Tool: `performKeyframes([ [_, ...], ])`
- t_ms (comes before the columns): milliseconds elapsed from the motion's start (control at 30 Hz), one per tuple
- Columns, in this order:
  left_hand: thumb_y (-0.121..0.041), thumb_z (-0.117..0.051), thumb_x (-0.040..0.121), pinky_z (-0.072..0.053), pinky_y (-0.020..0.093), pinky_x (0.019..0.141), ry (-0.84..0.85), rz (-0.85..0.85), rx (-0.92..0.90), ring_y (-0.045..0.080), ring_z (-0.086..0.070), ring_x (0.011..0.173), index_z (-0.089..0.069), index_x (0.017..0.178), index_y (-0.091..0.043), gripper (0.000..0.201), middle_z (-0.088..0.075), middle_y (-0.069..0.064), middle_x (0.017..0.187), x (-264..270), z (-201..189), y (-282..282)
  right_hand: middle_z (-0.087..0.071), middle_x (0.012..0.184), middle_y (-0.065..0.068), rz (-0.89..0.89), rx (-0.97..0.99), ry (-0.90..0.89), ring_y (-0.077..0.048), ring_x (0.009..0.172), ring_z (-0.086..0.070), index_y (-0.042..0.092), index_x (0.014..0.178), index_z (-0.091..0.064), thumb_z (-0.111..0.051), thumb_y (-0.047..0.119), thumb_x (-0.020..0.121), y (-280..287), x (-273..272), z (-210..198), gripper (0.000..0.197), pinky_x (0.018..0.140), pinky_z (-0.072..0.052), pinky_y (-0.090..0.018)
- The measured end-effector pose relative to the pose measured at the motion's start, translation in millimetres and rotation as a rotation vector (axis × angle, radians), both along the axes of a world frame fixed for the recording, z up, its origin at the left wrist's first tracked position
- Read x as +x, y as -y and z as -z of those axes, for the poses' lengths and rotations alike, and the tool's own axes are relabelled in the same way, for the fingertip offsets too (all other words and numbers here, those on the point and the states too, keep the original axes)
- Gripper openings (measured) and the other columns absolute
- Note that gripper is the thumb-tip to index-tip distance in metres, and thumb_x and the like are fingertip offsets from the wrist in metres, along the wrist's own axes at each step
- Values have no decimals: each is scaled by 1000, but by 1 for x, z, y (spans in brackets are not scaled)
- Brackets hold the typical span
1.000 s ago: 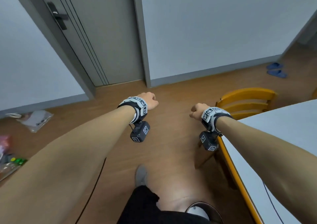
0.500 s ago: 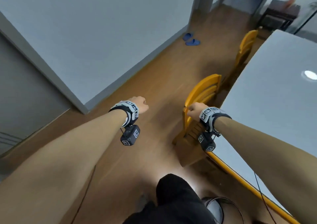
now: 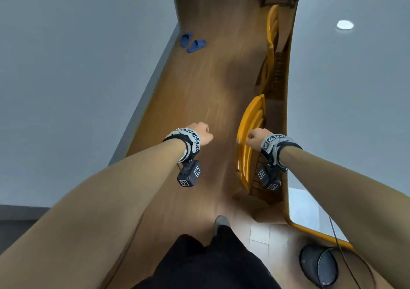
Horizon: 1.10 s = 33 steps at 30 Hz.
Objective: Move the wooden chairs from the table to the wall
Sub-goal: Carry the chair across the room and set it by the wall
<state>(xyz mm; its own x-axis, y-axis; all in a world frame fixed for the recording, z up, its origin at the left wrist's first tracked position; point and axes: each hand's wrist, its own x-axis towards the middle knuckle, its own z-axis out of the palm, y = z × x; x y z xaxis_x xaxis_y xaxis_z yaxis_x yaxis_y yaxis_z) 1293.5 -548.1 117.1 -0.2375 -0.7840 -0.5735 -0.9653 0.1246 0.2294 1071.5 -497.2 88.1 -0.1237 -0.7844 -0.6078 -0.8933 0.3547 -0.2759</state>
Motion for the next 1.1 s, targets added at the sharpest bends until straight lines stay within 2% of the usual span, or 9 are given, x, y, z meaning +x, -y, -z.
performKeyframes([
  [100,-33,-50,91,-50,34,86,5,119,12,27,-62,105,-60,129,-22,41,-65,5,123,-21,5,40,-66,123,-10,97,31,12,-26,104,-65,13,137,-59,-57,39,97,11,-5,6,48,82,-55,-35],
  [200,-33,-50,93,-49,36,92,5,243,32,28,-61,111,-58,134,-20,44,-63,6,127,-45,16,78,-68,114,-6,229,64,24,-24,98,-67,15,131,-61,-57,38,96,19,-10,18,42,84,-57,-37],
  [367,-37,-51,91,-50,37,91,18,548,45,30,-61,108,-60,129,-22,42,-64,7,125,-93,50,133,-67,118,-6,503,112,48,-24,101,-66,16,133,-62,-57,38,96,21,-4,42,43,87,-55,-37],
  [533,-38,-49,91,-51,40,93,2,882,76,30,-61,111,-59,130,-21,43,-63,6,127,-125,82,172,-62,134,-7,800,113,83,-25,116,-62,17,140,-57,-56,41,95,28,26,66,51,94,-52,-36],
  [600,-38,-49,92,-50,41,93,-24,977,78,29,-60,113,-57,131,-21,43,-61,5,130,-127,91,178,-63,132,-7,892,110,98,-25,114,-62,17,139,-58,-57,42,94,30,43,73,51,89,-51,-34],
  [767,-27,-52,93,-48,44,94,-60,1209,43,30,-51,124,-41,147,-23,55,-46,5,142,-132,113,183,-68,107,-3,1057,89,57,-22,87,-60,20,118,-67,-58,36,90,33,83,91,34,70,-45,-29],
  [933,-21,-60,91,-42,42,95,-61,1280,-164,32,-37,128,-36,149,-25,62,-33,13,142,-145,138,191,-70,105,-4,1170,73,8,-25,89,-63,19,119,-68,-58,31,91,37,90,107,33,69,-45,-29],
  [1033,-31,-64,90,-40,42,94,-122,1289,-277,33,-35,125,-44,143,-28,57,-32,14,139,-151,153,199,-69,111,-5,1216,61,-3,-27,99,-66,22,128,-65,-58,31,92,36,94,118,38,72,-45,-29],
  [1100,-40,-68,87,-38,44,100,-159,1272,-342,35,-32,129,-50,137,-32,54,-32,15,139,-155,161,203,-68,106,-3,1244,41,-12,-25,93,-65,24,130,-64,-57,30,92,36,96,126,39,70,-45,-28],
])
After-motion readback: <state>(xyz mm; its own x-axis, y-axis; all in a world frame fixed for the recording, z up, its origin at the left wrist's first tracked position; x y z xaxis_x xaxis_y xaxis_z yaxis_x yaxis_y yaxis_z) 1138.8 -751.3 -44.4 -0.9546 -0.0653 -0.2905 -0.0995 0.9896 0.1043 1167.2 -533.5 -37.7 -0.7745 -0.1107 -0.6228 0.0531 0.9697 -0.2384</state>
